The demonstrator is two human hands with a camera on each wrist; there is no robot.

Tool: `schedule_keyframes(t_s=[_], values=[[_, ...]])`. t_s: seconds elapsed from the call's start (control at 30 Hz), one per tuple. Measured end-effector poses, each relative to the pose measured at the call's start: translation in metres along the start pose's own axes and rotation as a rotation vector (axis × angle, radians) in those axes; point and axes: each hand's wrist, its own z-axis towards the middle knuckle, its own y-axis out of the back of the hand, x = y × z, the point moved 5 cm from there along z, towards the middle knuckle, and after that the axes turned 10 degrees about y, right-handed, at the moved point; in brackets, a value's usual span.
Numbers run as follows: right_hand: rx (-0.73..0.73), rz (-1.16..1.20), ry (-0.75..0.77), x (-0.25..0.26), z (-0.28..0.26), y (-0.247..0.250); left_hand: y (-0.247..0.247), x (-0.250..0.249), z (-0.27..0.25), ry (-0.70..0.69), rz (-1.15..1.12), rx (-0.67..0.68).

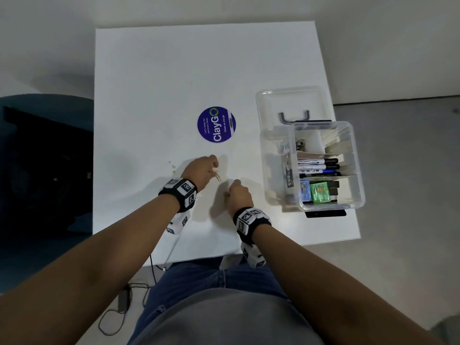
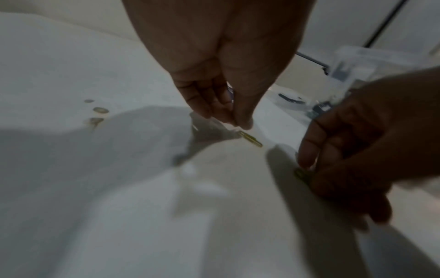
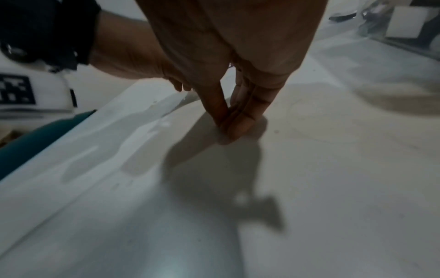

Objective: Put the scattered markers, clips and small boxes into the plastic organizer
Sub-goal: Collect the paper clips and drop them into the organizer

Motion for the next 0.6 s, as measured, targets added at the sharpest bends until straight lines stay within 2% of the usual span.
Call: schedule_keyframes(t_s=[0.13,0.27,0.5,0.6], values=[[0.014,-0.055,-0.002,0.001,0.005,-0.001,-0.011,-0.007,-0.002,-0.124,0.213,0.049],[0.049,-0.163,0.029,0.004,0.009,0.003,-0.015,-0.009,-0.005,-0.127,0.296,0.001],[0.093,-0.327,0.249,0.007,0.005,0.003,-0.023,-0.006,-0.021,-0.048,0.204,-0.015],[0.103,-0.247,0.23,0.003,0.002,0.013,-0.023,-0.003,-0.033,0.016,0.064,-0.031]])
